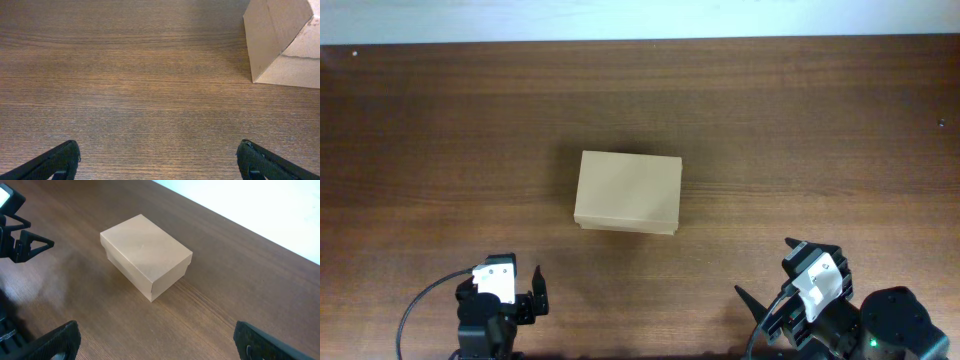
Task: Pack container
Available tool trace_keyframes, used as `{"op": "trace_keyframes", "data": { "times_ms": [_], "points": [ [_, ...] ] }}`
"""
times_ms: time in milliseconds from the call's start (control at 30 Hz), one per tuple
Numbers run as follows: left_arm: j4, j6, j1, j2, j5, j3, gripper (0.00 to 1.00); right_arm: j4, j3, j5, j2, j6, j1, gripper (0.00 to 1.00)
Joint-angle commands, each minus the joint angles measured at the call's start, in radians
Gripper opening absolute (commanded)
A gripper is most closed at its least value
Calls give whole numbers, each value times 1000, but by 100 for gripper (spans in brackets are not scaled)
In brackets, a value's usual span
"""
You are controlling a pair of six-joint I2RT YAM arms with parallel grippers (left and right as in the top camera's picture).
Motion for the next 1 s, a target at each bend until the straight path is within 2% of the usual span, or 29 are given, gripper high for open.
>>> {"op": "trace_keyframes", "data": {
  "times_ms": [0, 367, 567, 767, 900, 967],
  "points": [
    [3, 19, 7, -11, -8, -12, 100, 6, -8, -9, -5, 11, -1, 99],
    [3, 19, 7, -11, -8, -12, 100, -5, -8, -9, -5, 11, -6, 99],
    [3, 19, 7, -11, -8, -12, 100, -5, -25, 23, -34, 11, -123, 99],
    [3, 19, 7, -11, -8, -12, 100, 17, -228, 58, -208, 11, -262, 99],
    [3, 19, 7, -11, -8, -12, 99, 130, -397, 51, -296, 23, -387, 99],
    [3, 19, 7, -11, -8, -12, 100, 153, -468, 51, -315, 75, -448, 99]
  ]
}}
